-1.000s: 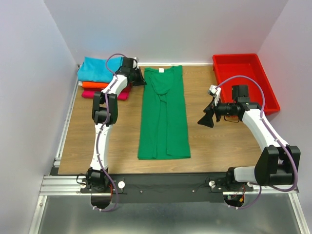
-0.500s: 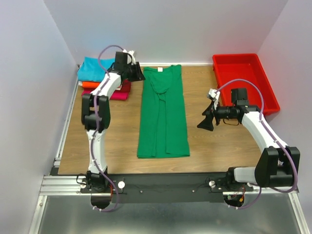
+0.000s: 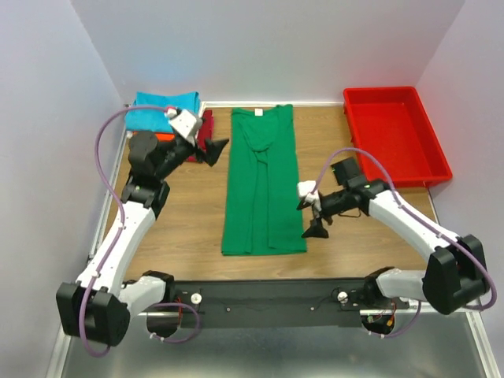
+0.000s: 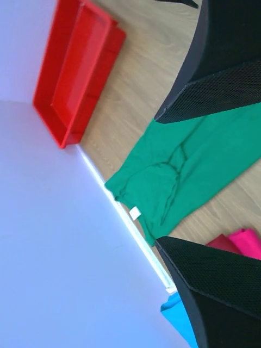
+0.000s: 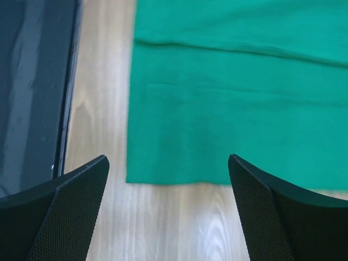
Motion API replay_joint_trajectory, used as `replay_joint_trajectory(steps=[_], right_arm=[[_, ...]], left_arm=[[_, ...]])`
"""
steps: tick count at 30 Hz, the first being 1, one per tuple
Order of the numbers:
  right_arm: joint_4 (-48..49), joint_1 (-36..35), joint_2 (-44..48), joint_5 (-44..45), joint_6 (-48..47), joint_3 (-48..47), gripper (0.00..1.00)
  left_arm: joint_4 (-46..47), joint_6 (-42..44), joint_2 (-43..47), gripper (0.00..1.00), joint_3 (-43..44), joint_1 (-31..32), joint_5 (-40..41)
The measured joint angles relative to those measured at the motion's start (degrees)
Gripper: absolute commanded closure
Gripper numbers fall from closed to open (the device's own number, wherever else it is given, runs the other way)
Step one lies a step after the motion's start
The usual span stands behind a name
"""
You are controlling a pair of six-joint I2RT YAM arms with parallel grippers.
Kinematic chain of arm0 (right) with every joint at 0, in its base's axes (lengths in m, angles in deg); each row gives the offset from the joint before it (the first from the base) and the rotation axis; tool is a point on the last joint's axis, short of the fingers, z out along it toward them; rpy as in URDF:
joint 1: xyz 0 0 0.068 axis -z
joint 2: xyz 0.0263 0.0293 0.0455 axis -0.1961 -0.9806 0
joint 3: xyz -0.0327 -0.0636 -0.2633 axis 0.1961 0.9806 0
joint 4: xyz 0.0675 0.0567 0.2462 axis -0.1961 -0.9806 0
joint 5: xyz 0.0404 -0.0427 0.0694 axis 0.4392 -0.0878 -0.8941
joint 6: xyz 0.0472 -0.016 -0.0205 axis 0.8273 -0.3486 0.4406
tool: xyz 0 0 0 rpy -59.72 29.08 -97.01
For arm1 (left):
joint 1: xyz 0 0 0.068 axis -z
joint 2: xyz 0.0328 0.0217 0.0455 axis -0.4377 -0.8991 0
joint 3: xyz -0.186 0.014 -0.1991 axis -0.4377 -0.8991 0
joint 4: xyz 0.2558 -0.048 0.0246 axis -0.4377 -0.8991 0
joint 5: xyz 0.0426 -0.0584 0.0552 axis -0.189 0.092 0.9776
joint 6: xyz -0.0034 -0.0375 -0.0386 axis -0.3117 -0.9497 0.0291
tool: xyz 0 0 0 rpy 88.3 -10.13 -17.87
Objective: Fold and stack the t-shirts
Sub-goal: Fold the tshirt
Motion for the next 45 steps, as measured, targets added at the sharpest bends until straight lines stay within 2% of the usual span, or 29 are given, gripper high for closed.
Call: replay_joint_trajectory(steps=[4, 6, 9, 13, 15, 19, 24, 28, 35, 39, 40, 43, 45], right_arm=[[1.05, -12.15, -3.17, 7.13, -0.92, 0.42, 0.1], [3.58, -19.08, -3.74, 11.63, -0.11, 2.29, 0.11], [7.06, -26.03, -4.22, 17.75, 1.73, 5.66, 0.14], [11.67, -28.3, -5.07, 23.91, 4.13, 8.87, 0.16], [14.14, -28.81, -5.16, 26.8, 5.09, 10.62, 0.16], [16.92, -29.64, -5.62, 30.01, 6.78, 12.5, 0.23], [20.55, -30.03, -6.21, 32.89, 8.28, 12.5, 0.34], [22.58, -30.05, -6.8, 35.15, 9.6, 12.5, 0.49], [23.74, -30.12, -6.99, 38.45, 10.84, 12.55, 0.61], [23.69, -30.12, -6.78, 39.82, 11.37, 12.74, 0.7], [23.69, -30.12, -6.75, 40.04, 11.54, 12.81, 0.74], [23.58, -30.12, -6.75, 40.7, 11.78, 12.81, 0.76], [23.47, -29.99, -6.75, 40.89, 12.0, 12.81, 0.81]], left_arm=[[2.1, 6.03, 6.05, 0.07, -9.7, 0.37, -5.27], [0.24, 11.32, 10.05, 0.07, -13.42, 3.54, -5.86], [-4.66, 23.8, 16.96, 0.1, -17.25, 11.17, -4.37], [-13.0, 36.0, 23.56, 0.11, -21.14, 20.2, 0.11], [-18.71, 41.51, 27.23, 0.06, -24.15, 24.37, 2.54], [-25.22, 47.39, 30.8, 0.06, -29.73, 29.64, 6.45], [-28.41, 50.84, 30.64, 0.06, -32.79, 33.03, 9.11], [-27.96, 52.13, 26.49, 0.06, -33.03, 37.97, 12.02], [-26.86, 52.52, 20.46, 0.08, -35.32, 44.3, 15.08], [-25.4, 52.28, 18.25, 0.1, -36.04, 46.38, 16.02], [-24.76, 52.11, 17.29, 0.14, -36.15, 47.08, 16.39], [-23.19, 50.99, 15.19, 0.19, -36.52, 48.11, 17.03], [-21.92, 50.31, 13.49, 0.19, -36.72, 48.39, 17.62]])
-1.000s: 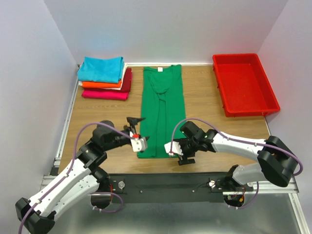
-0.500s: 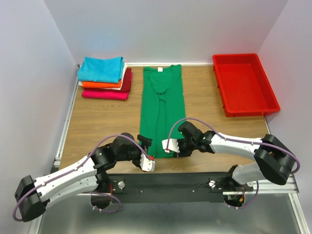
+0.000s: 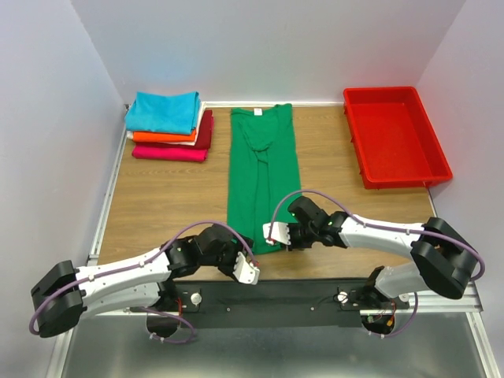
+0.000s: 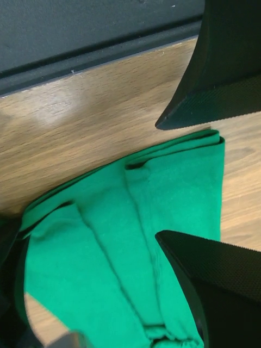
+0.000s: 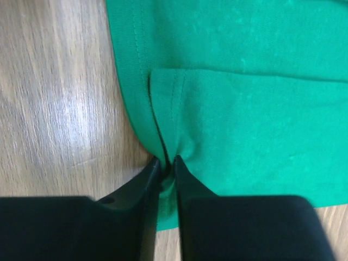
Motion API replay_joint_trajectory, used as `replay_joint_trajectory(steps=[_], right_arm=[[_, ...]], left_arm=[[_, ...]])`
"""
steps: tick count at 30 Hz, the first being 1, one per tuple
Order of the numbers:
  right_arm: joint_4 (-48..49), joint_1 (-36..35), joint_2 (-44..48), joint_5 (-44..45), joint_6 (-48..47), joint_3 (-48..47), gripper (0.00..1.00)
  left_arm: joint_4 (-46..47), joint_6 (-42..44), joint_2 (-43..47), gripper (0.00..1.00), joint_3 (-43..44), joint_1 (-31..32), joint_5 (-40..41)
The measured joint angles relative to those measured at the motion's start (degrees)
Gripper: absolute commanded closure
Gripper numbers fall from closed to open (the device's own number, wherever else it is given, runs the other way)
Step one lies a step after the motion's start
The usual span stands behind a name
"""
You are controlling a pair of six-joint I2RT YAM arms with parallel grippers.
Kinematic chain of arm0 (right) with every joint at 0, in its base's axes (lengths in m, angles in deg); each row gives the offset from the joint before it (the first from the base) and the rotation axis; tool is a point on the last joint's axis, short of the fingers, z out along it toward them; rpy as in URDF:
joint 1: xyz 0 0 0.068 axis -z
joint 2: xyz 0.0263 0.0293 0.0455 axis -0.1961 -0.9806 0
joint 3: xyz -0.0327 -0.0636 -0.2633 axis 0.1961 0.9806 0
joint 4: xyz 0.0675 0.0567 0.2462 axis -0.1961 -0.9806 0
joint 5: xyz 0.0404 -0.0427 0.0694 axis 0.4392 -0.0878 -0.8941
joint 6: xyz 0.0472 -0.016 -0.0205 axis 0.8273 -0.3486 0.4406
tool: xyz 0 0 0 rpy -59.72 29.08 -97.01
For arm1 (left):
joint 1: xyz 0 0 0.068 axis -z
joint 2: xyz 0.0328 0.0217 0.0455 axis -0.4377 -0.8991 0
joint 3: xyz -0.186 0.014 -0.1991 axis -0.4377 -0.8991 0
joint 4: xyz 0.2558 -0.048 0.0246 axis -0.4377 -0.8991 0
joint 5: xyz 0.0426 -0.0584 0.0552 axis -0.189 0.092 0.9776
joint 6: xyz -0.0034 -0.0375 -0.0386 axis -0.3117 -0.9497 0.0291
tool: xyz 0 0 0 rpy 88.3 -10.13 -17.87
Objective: Fold and stack the t-shirts
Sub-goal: Fold the tshirt
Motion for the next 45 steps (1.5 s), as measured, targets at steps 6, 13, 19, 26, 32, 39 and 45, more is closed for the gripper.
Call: replay_joint_trajectory(steps=[6, 13, 19, 26, 32, 39, 45], right_arm=[[-1.4, 0.92, 0.57, 0.02, 0.33, 0.0, 0.9], [-3.13, 2.62, 2.19, -0.02, 0.35, 0.0, 0.93], [-4.94, 6.27, 3.76, -0.94, -0.15, 0.0, 0.93], [-7.65, 8.63, 5.03, -3.93, -1.51, 0.0, 0.95], [-8.55, 8.81, 5.03, -4.85, -1.92, 0.0, 0.95], [-8.81, 10.4, 5.77, -6.08, -1.86, -0.02, 0.96], [-9.09, 11.65, 6.51, -7.04, -1.68, -0.24, 0.96]], left_arm=[[3.54, -2.23, -2.97, 0.21, -0.48, 0.0, 1.95], [7.52, -4.33, -9.53, 0.33, -0.48, 0.0, 3.67], [8.57, -5.33, -11.26, 0.34, -0.13, 0.0, 4.48], [8.55, -5.92, -16.94, 0.35, 3.06, 0.0, 4.68], [8.5, -6.05, -19.82, 0.36, 5.07, 0.0, 4.66], [7.34, -5.95, -20.04, 0.52, 5.46, 0.0, 4.46], [6.67, -5.64, -20.04, 0.5, 5.51, 0.0, 3.61]])
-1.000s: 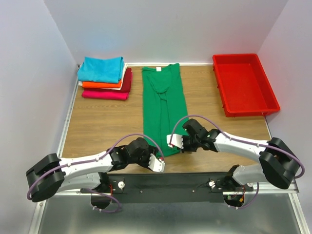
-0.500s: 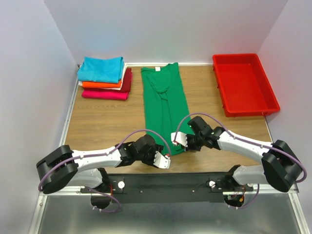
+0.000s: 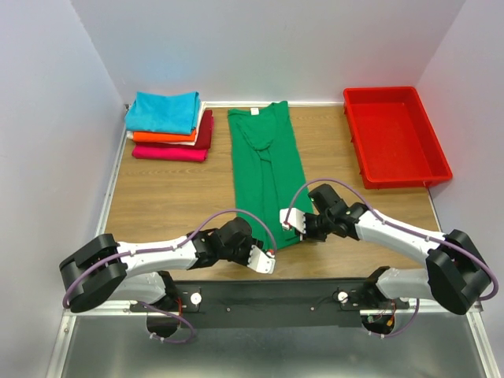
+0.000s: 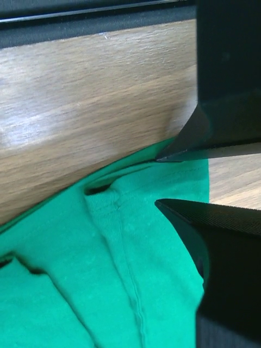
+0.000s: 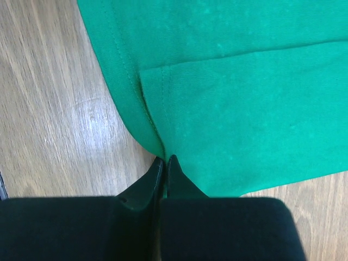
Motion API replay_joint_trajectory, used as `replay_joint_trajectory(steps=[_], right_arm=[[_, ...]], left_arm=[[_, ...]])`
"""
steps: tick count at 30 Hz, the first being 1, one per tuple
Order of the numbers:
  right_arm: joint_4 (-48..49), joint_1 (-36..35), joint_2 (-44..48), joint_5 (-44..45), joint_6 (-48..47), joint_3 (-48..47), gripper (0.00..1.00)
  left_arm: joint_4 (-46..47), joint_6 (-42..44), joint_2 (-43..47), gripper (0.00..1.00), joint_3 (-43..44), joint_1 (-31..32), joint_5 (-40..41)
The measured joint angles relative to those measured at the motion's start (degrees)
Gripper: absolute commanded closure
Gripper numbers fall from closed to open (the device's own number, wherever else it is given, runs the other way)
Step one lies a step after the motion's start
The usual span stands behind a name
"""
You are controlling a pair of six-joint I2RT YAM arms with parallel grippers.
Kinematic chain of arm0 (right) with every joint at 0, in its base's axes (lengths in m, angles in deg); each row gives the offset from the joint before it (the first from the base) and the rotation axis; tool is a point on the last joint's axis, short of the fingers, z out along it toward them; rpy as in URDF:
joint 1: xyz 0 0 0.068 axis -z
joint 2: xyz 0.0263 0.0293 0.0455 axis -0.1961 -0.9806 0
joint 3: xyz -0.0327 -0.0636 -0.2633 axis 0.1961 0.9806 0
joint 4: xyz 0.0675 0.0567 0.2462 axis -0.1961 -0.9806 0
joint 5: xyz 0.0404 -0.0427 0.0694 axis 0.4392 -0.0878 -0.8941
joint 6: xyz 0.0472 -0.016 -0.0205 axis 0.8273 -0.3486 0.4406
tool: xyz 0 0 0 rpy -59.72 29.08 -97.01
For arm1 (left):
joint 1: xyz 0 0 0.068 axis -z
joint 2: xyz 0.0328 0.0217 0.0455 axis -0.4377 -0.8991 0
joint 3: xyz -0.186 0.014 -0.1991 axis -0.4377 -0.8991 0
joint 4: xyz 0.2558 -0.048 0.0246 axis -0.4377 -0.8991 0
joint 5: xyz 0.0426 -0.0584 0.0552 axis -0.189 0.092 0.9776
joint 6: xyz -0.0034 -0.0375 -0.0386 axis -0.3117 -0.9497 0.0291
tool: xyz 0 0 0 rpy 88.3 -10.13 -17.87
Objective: Fold and stack the t-shirts
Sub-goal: Fold the tshirt
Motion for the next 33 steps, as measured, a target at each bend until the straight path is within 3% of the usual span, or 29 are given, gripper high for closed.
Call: replay_joint_trajectory(steps=[1, 5, 24, 29, 33], right_arm=[[-0.07, 0.09, 0.04, -0.13, 0.11, -0.07, 0.96], [-0.28, 0.35, 0.09, -0.48, 0.28, -0.37, 0.96], [-0.83, 1.07, 0.09, -1.05, 0.98, -0.7, 0.96], [-0.9, 1.55, 0.31, -1.64, 1.25, -0.7, 0.96], [-0.92, 2.1, 1.22, -2.1, 1.38, -0.7, 0.96]], left_arm=[[-0.24, -0.04, 0.0, 0.44, 0.09, 0.0, -0.15], [-0.7, -0.37, 0.0, 0.39, 0.85, 0.0, -0.48], [-0.37, -2.75, -3.91, 0.34, 3.15, 0.68, -4.5], [0.61, -2.97, -5.46, 0.38, 4.11, 0.76, -4.33], [0.76, -3.17, -6.62, 0.5, 4.85, 0.85, -3.85]])
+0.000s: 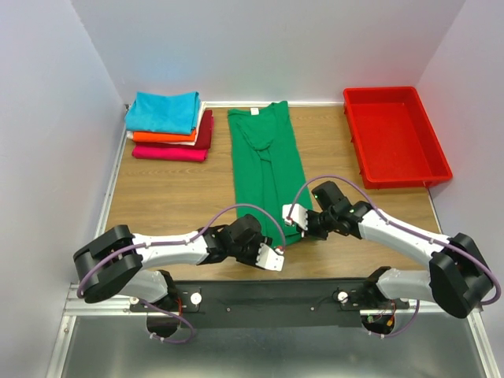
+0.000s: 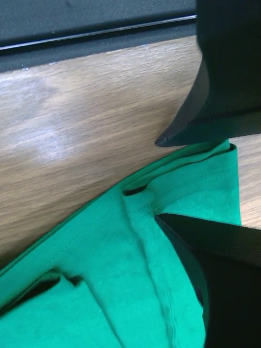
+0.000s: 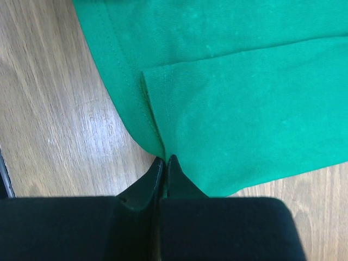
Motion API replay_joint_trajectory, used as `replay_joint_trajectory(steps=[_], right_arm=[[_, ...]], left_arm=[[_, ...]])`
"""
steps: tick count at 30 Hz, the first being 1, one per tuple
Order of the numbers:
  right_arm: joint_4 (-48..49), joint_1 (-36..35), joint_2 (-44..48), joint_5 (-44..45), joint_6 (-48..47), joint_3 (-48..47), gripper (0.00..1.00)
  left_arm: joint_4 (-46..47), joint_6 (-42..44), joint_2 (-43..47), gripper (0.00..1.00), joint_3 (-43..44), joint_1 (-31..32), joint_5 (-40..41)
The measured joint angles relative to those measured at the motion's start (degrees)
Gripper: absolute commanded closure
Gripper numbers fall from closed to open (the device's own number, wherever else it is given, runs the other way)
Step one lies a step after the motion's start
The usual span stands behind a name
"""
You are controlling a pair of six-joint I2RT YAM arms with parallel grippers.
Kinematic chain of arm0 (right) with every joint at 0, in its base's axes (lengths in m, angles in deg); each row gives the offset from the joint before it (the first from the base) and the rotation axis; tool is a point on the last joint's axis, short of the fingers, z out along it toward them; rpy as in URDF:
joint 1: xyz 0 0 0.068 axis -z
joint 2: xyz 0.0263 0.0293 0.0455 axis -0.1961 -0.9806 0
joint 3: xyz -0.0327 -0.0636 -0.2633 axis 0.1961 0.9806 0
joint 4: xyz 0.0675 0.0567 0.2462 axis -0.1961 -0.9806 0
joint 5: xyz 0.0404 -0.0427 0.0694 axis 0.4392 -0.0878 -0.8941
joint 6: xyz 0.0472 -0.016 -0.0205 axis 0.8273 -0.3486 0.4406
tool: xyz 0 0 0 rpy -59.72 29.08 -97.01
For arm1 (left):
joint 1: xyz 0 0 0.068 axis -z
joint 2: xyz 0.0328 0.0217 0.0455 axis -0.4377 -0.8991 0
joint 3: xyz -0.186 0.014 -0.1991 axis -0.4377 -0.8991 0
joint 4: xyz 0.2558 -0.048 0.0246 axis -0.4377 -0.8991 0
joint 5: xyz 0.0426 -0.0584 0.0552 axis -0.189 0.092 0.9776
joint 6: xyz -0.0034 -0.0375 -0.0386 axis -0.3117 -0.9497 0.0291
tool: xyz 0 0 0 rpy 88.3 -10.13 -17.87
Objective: Fold and stack the t-shirts
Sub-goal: Fold the tshirt
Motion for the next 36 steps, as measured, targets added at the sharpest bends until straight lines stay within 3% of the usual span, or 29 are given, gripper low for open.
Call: replay_joint_trajectory(steps=[5, 16, 19, 21, 22, 36], right_arm=[[-0.02, 0.55, 0.7, -0.39, 0.0, 0.0, 0.96], [-0.15, 1.51, 1.77, -1.49, 0.0, 0.0, 0.96], [-0.2, 1.64, 1.81, -1.68, 0.0, 0.0, 0.96], [-0.2, 1.75, 1.88, -1.75, 0.0, 0.0, 0.96], [-0.2, 1.92, 1.88, -1.84, 0.0, 0.0, 0.97], [-0.28, 2.69, 2.01, -2.95, 0.07, 0.0, 0.97]], left_arm=[[-0.11, -0.26, -0.26, 0.66, 0.0, 0.02, 1.62], [0.0, -0.17, -2.25, 0.72, 1.14, 0.17, 3.58], [0.0, 0.07, -3.02, 0.83, 1.77, 0.17, 4.09], [-0.04, 0.31, -3.17, 0.98, 1.81, 0.17, 4.46], [-0.04, 0.26, -3.19, 1.0, 1.81, 0.17, 4.5], [-1.88, 0.68, 0.52, 1.0, 1.92, -3.34, 2.89]])
